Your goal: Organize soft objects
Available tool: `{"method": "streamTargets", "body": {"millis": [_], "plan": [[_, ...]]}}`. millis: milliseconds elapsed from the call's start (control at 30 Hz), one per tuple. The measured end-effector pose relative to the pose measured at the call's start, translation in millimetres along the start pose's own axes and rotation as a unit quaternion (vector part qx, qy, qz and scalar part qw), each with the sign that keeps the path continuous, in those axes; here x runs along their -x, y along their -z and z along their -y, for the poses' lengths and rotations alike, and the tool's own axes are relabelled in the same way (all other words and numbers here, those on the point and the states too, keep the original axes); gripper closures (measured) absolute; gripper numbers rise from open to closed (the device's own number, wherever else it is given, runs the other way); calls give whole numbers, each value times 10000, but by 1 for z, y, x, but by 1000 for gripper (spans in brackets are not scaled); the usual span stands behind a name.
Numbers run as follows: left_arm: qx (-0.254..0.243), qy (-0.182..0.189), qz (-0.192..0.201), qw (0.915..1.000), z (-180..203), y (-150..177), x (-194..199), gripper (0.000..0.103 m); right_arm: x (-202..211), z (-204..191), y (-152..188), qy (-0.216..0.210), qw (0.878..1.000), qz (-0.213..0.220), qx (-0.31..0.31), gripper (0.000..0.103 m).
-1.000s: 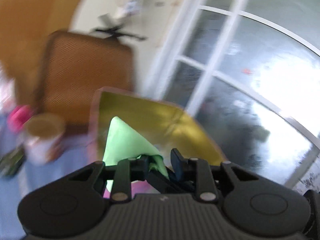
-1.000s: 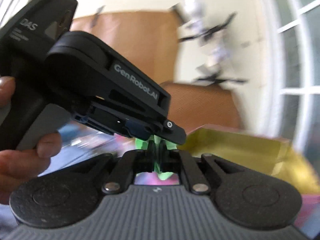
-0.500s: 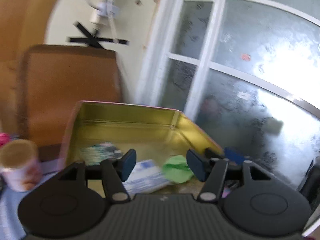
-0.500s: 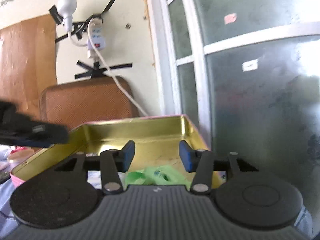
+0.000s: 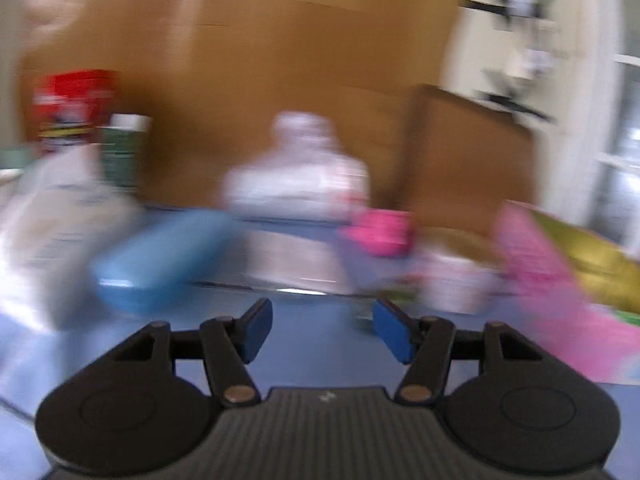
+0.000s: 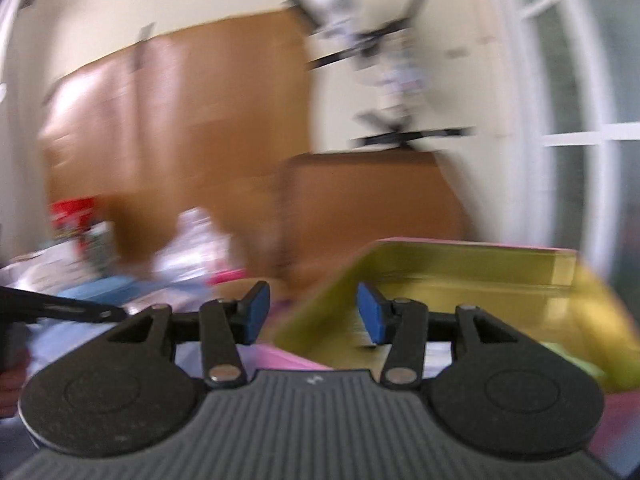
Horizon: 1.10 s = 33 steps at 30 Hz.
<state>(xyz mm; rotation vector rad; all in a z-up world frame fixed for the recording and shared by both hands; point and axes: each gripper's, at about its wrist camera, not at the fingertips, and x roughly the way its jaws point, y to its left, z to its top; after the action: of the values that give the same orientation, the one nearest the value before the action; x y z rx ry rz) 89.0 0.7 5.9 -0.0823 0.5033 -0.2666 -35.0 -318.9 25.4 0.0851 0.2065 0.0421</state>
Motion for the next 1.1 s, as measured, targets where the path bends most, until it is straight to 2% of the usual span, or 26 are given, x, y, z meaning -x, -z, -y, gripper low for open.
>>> {"method": "streamTargets", "body": {"millis": [67,133,200,233,267,333,400,500,533,567,600,700,733,800,933,1000,1100], "plan": [[445,-118,-13,9989,-22,1,-8,46,-32,-21,-15,-437,9986,-282,53,52],[875,89,-160,9960,-32,-3,-16,46,-73,-39,-35,-790,9947,-655,30,51],[933,161,-197,9953,-34,-4,-18,46,-127,-58,-56,-905,9897,-1105,20,38],[959,235,-238,9948,-33,-4,-20,46,-153,-67,-62,-969,9858,-1372,59,23],[971,284,-269,9945,-34,-3,-20,46,-184,-76,-69,-1043,9800,-1692,79,12],[962,265,-286,9946,-36,-4,-21,46,-237,-89,-73,-992,9686,-2278,20,11],[961,297,-308,9944,-38,-3,-20,46,-282,-96,-69,-610,9613,-2687,-67,11],[917,349,-364,9945,-37,-1,-22,46,-335,-98,-53,-259,9359,-3500,-320,12],[901,365,-383,9945,-37,-2,-23,46,-347,-97,-47,-196,9258,-3756,-392,20],[897,375,-396,9945,-36,-2,-23,46,-351,-98,-42,-159,9208,-3880,-368,38],[906,384,-402,9943,-37,-2,-23,46,-350,-101,-41,-58,9226,-3852,-173,48],[1032,421,-379,9930,-40,-3,-23,46,-322,-106,-54,-326,9422,-3334,-79,48],[1110,439,-361,9922,-43,-4,-22,46,-303,-108,-60,-524,9512,-3041,-64,48],[1284,480,-344,9900,-49,-4,-21,46,-262,-115,-64,-875,9605,-2637,171,48],[1531,705,-405,9849,-56,-3,-22,46,-167,-115,-40,-1519,9613,-2257,442,48],[1398,843,-379,9859,-51,-3,-20,46,-119,-112,-18,-1556,9628,-2111,654,48],[926,1262,-459,9866,-32,-1,-17,46,-59,-104,15,-1382,9684,-1853,937,47]]}}
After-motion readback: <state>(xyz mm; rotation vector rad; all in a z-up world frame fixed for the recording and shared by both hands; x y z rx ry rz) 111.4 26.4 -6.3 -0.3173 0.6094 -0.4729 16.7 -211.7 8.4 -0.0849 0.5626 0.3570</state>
